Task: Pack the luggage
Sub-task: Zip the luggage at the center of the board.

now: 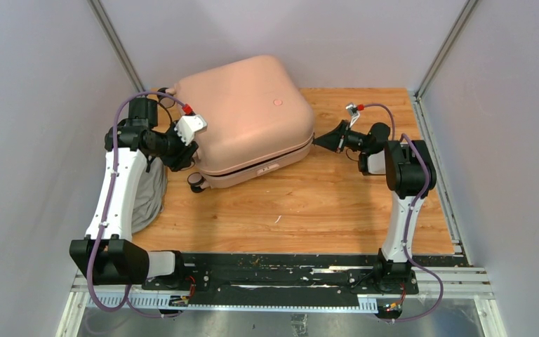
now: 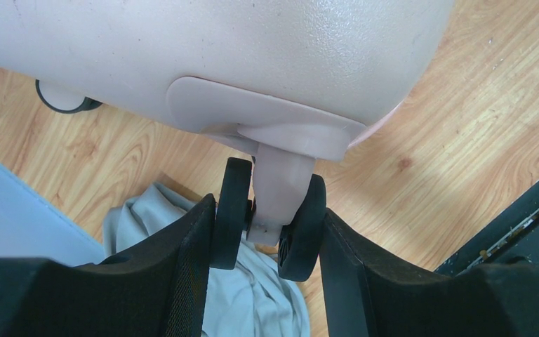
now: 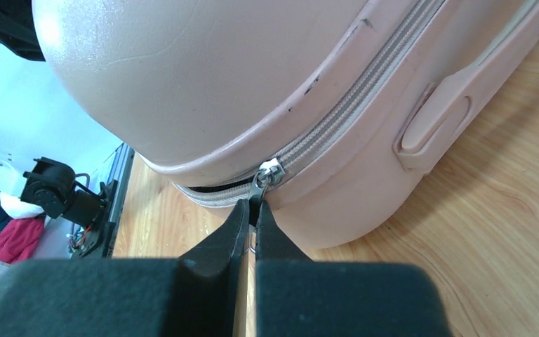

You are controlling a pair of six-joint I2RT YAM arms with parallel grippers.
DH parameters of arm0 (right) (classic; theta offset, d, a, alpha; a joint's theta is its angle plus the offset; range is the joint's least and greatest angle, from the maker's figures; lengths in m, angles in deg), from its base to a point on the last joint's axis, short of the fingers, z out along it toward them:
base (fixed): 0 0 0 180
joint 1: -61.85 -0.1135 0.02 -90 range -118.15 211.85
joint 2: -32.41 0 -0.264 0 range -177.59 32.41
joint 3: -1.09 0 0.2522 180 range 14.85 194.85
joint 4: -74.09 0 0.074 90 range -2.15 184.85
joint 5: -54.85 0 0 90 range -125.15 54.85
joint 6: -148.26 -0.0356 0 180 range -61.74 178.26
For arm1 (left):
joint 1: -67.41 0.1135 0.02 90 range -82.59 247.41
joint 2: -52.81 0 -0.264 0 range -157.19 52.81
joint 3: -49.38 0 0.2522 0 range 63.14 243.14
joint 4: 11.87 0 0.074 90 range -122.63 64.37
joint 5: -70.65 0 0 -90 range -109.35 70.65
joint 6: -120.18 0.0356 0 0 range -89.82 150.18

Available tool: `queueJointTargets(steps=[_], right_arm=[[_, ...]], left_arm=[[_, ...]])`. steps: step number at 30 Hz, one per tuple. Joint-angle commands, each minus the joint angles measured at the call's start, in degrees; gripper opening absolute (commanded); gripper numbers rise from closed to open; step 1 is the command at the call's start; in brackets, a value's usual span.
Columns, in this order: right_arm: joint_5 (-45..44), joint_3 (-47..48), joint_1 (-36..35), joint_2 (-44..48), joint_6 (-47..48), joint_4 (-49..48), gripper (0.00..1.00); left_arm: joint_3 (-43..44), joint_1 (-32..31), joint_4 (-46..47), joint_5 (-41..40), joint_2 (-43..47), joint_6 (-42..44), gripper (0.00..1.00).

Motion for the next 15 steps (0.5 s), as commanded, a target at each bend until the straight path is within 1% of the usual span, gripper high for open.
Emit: queueJointTargets(steps=[1, 8, 11, 15], right_arm=[[-2.44, 0.81, 1.17, 0.2, -0.65, -3.24, 0.0], [-3.92, -1.64, 3.06, 3.55, 5.44, 3.57, 0.0], [-3.74, -2.51, 3.07, 4.59, 5.81, 3.46, 0.0], [-2.61, -3.83, 2.39, 5.69, 3.38, 0.33, 0.0]], left_arm=[[2.96, 0.67, 3.03, -0.47, 2.53, -0.86, 0.0], [3.45, 0.7, 2.84, -0.53, 2.75, -0.96, 0.0], [3.7, 0.66, 2.68, 0.48, 2.74, -1.75, 0.0], [2.78, 0.66, 2.65, 0.99, 2.83, -1.72, 0.0]])
